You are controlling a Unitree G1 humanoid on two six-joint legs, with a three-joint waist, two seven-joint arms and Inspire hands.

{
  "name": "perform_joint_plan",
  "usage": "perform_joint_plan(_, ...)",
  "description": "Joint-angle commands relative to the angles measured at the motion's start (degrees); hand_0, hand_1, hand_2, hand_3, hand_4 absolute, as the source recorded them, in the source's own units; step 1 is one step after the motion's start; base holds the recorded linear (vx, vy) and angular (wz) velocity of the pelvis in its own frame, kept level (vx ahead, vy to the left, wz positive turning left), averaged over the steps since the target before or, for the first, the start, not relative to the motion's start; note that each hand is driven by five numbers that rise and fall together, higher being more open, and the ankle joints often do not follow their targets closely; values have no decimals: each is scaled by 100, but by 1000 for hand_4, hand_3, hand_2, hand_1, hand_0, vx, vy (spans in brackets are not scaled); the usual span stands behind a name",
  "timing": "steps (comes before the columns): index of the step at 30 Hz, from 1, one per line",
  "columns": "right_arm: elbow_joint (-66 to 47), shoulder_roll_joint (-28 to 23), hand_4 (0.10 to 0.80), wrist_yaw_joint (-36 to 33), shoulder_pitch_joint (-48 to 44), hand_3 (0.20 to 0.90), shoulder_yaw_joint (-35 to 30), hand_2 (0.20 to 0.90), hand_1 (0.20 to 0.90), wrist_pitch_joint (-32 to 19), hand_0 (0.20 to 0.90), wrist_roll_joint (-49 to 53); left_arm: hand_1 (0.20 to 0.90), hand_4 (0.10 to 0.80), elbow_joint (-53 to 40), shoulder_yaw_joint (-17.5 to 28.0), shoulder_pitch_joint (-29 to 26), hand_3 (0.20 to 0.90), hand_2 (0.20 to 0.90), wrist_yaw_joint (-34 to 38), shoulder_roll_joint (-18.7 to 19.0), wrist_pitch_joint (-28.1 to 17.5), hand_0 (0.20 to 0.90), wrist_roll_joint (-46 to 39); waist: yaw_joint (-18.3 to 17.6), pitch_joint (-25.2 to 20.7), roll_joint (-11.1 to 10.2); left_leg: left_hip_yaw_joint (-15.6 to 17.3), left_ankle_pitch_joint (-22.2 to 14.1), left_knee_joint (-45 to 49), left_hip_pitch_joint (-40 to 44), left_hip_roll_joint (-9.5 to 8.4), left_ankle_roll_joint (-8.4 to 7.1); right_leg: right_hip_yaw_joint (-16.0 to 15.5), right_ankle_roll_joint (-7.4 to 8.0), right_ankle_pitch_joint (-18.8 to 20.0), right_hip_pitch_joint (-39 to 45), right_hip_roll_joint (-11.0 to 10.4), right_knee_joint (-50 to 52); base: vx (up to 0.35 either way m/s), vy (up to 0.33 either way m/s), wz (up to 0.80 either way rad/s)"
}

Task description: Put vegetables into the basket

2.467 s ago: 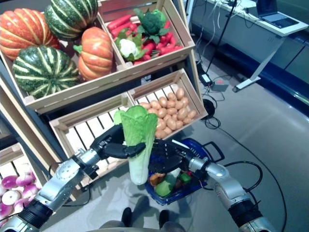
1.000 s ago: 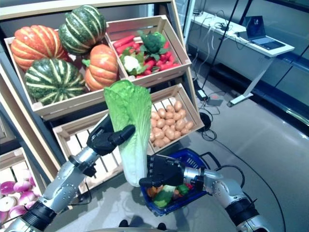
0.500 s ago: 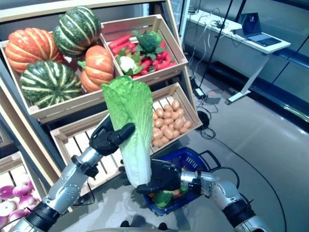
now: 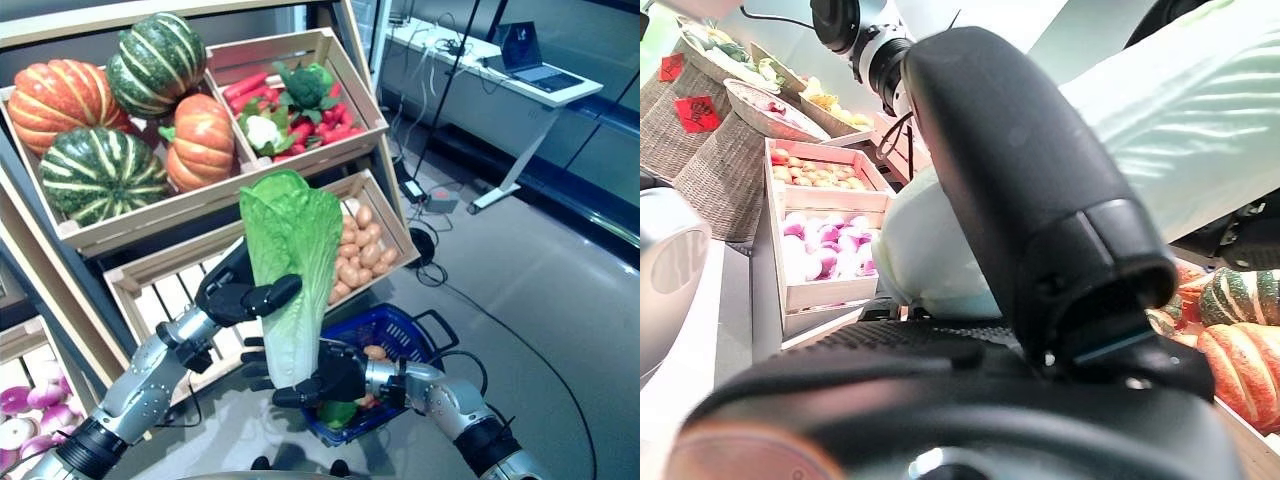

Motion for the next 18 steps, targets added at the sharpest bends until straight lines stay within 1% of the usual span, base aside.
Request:
perform_joint_plan(1, -835, 523, 400, 151, -253, 300, 139, 300, 300, -440, 300, 1128, 300, 400, -235, -135, -717, 300, 300, -144, -129, -335, 300, 201, -1, -291, -218, 113, -160, 7, -35, -20, 33, -57, 77, 68, 91, -155, 11, 0, 0, 0)
perform_joint_plan(12, -853, 521, 400, 32, -135, 300, 27, 300, 300, -565, 300, 1150, 300, 400, -221, -157, -609, 300, 300, -221, -19, -184, 300, 375, -17, -306, -187, 129, -161, 7, -16, -13, 38, -31, 82, 64, 103, -152, 11, 0, 0, 0)
perform_joint_plan(18, -798, 587, 400, -241, -79, 300, -112, 300, 300, -793, 300, 1391, 300, 400, -175, -117, -536, 300, 300, -248, -15, -23, 300, 334, -13, -310, -164, 119, -159, 7, -21, -15, 38, -40, 85, 60, 107, -154, 11, 0, 0, 0)
